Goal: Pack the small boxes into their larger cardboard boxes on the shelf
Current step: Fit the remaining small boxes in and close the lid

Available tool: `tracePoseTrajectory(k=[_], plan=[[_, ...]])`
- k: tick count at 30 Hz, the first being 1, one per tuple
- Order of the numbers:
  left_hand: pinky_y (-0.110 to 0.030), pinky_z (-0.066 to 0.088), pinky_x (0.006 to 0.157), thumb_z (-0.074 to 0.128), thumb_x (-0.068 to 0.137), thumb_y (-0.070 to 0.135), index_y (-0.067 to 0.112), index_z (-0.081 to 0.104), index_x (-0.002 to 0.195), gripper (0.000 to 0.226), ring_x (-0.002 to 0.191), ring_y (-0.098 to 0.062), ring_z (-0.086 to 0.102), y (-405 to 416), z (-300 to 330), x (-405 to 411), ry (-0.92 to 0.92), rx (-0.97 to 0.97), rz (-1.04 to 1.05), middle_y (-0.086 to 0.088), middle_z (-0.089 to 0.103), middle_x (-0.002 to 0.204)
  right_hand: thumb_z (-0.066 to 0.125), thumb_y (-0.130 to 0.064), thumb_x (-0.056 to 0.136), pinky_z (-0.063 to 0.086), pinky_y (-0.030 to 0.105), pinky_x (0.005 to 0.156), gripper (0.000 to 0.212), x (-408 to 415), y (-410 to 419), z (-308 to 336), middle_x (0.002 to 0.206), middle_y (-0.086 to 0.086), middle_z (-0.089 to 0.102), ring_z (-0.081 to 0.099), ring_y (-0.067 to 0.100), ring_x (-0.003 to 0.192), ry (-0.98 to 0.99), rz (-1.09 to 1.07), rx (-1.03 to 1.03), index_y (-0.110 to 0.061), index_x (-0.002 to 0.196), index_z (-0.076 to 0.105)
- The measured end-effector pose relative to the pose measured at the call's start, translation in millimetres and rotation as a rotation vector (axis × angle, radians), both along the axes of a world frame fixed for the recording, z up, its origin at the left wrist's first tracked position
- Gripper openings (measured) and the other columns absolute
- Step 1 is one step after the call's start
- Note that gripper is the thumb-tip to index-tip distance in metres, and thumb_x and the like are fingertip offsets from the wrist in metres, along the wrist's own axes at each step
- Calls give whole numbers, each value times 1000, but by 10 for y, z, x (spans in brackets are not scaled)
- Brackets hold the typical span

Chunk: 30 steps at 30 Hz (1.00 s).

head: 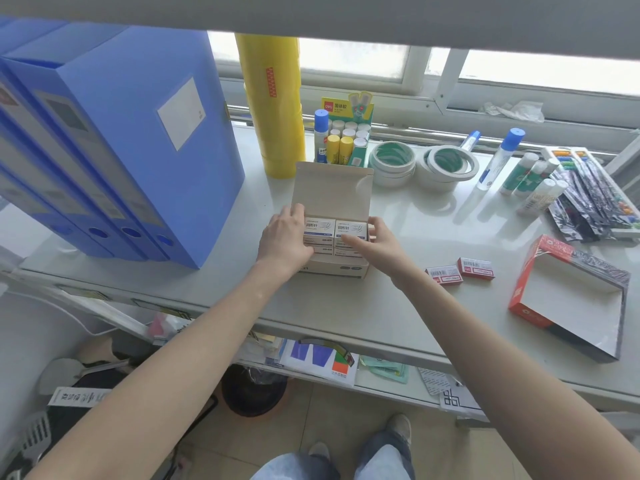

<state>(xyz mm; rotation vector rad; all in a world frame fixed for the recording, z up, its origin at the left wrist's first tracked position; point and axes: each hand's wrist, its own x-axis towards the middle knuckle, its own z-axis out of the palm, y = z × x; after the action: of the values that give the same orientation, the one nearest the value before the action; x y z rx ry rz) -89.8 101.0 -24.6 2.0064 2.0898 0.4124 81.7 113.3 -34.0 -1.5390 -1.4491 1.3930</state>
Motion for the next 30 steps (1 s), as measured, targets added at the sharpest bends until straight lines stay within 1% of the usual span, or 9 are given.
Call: tracePoseTrajectory(k=[4, 7, 10, 13, 16, 18, 21, 24, 30], plan=[[-38, 38, 102, 62, 80, 16, 10, 35, 133, 60, 126, -29, 38, -27, 26, -85, -243, 20, 96, -13, 38, 135, 59, -26, 84, 45, 28, 86, 60, 25, 36, 16, 135, 8, 50, 53, 21, 117, 16, -45, -9, -16, 138, 36], [-35, 31, 108, 50, 89, 11, 11, 21, 144, 63, 139, -26, 31, -27, 84, -136, -553, -72, 169, -10, 31, 151, 52, -19, 87, 40, 20, 74, 49, 22, 37, 94, 131, 7, 53, 54, 14, 104, 65, -93, -5, -10, 134, 42], [-30, 30, 105, 41, 96, 15, 19, 9, 149, 62, 143, -19, 26, -60, 154, -151, -837, -166, 187, -4, 22, 157, 41, -18, 92, 41, 23, 76, 32, 20, 27, 164, 112, 3, 55, 51, 7, 89, 87, -121, 9, -7, 120, 52], [-18, 35, 92, 38, 98, 11, 18, 8, 150, 61, 134, -10, 33, -100, 209, -131, -958, -135, 179, 1, 29, 155, 32, -21, 95, 36, 32, 93, 28, 33, 16, 165, 114, 0, 52, 48, 15, 109, 93, -150, 21, -14, 109, 55], [-10, 37, 83, 31, 99, 6, 15, 18, 148, 52, 119, -6, 39, -166, 208, -124, -974, -78, 188, 0, 39, 148, 22, -22, 97, 33, 41, 109, 42, 46, -44, 153, 130, 6, 51, 43, 20, 126, 67, -174, 41, -15, 122, 55], [-14, 35, 88, 28, 98, 4, 15, 33, 144, 47, 123, -11, 43, -211, 173, -156, -914, -37, 201, -3, 45, 144, 21, -25, 97, 30, 46, 112, 45, 49, -87, 120, 138, 8, 48, 43, 21, 129, 55, -197, 43, -15, 124, 55], [-9, 35, 86, 29, 96, 3, 13, 45, 138, 46, 121, -11, 43, -280, 111, -202, -832, -20, 196, -5, 50, 140, 24, -32, 97, 30, 46, 112, 47, 34, -151, 84, 140, 9, 48, 44, 23, 128, 61, -215, 37, -14, 127, 54], [-14, 34, 90, 30, 95, 2, 14, 44, 140, 48, 125, -13, 45, -333, 41, -223, -808, -32, 181, -3, 50, 141, 32, -32, 97, 35, 49, 108, 46, 32, -235, 63, 134, 17, 51, 47, 31, 124, 24, -195, 93, -3, 128, 51], [-19, 33, 101, 29, 93, 1, 20, 30, 147, 58, 134, -15, 40, -431, -53, -203, -768, -103, 117, 4, 43, 147, 41, -30, 96, 39, 32, 101, 36, 66, -390, 7, 133, 8, 53, 50, 21, 121, 33, -183, 214, -15, 127, 53]])
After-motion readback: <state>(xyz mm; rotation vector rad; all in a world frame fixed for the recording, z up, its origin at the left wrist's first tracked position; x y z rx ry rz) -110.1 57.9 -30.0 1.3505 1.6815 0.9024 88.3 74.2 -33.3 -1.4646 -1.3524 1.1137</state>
